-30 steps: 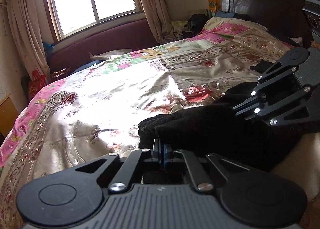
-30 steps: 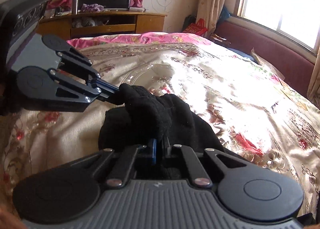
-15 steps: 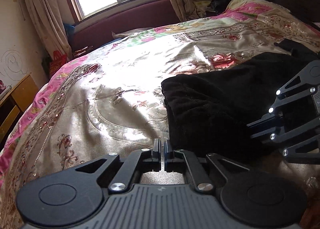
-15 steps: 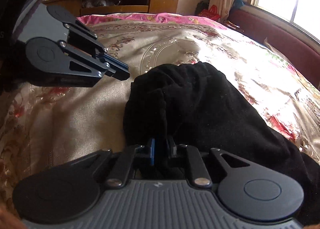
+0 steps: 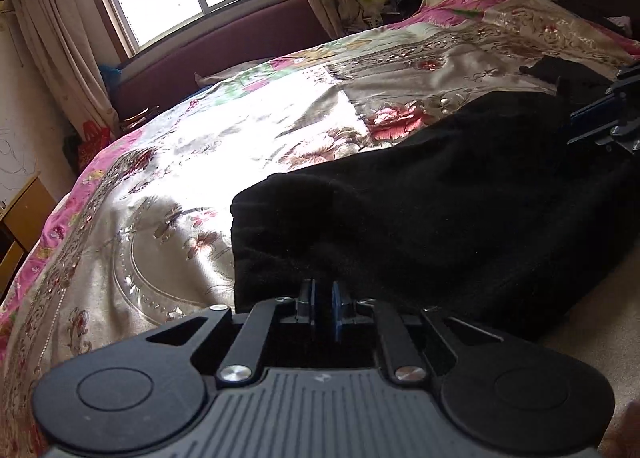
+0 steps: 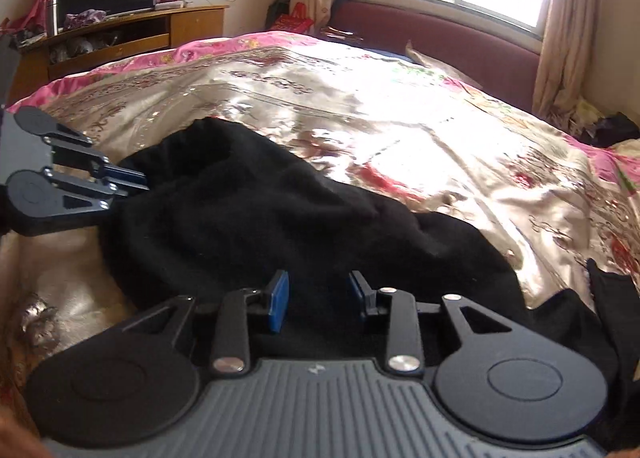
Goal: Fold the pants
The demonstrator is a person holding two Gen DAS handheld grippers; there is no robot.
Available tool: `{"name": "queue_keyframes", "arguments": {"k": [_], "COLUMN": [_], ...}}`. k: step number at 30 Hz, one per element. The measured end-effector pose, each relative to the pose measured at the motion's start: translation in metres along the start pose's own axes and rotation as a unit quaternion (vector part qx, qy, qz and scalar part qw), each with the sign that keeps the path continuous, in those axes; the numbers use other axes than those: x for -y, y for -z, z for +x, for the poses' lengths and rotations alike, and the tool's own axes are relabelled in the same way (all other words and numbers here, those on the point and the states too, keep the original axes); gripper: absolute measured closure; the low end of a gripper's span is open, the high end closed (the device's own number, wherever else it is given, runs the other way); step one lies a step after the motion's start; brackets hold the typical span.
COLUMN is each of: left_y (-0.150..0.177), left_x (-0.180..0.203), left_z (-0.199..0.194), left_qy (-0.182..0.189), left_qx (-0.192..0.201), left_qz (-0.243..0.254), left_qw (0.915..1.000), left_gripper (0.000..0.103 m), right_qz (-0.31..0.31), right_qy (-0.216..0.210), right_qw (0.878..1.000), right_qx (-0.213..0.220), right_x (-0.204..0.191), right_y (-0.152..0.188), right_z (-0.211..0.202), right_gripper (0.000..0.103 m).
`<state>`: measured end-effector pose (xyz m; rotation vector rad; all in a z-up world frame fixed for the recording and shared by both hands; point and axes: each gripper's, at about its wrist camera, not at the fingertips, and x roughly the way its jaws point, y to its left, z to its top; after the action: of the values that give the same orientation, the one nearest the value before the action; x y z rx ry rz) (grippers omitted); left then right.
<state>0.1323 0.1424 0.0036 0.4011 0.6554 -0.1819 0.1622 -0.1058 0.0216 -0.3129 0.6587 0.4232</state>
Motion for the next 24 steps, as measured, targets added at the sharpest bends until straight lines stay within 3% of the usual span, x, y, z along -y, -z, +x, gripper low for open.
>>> {"name": "queue_keyframes", "arguments": {"k": [4, 7, 11, 15, 19, 23, 24], "left_y": [-0.041, -0.066, -0.089, -0.110, -0.120, -0.119, -0.118], "left_x": [0.035, 0.076, 0.135, 0.180, 0.202, 0.205, 0.204], "left_z": [-0.003, 0.012, 0.041, 0.067, 0.079, 0.088, 0.089], "left_qy": [0.067, 0.128, 0.183, 0.231, 0.255, 0.261, 0.263], "left_qx": [0.033, 0.046, 0.054, 0.058, 0.054, 0.046, 0.044], "left_qz": [0.006, 0.001, 0.011, 0.007, 0.006, 0.009, 0.006], "left_qw": [0.9972, 0.9908, 0.9816, 0.9712, 0.9654, 0.9641, 0.9639], "left_gripper": [0.075, 0.075, 0.075, 0.075, 0.075, 0.073, 0.071], "right_qz": [0.022, 0.033, 0.054, 0.088, 0.081, 0.075, 0.090], "right_qy": [0.102, 0.192, 0.259, 0.250, 0.222, 0.262, 0.264], "right_qw": [0.995, 0.981, 0.963, 0.963, 0.967, 0.953, 0.951], "right_qx": [-0.006, -0.024, -0.048, -0.059, -0.095, -0.129, -0.133], "right_x": [0.067, 0.129, 0.196, 0.234, 0.244, 0.260, 0.269], "right_y": [0.009, 0.015, 0.017, 0.014, 0.006, 0.005, 0.007], "right_z": [-0.007, 0.007, 0.038, 0.065, 0.104, 0.138, 0.142], "right_gripper": [0.067, 0.062, 0.062, 0.062, 0.055, 0.058, 0.065]}}
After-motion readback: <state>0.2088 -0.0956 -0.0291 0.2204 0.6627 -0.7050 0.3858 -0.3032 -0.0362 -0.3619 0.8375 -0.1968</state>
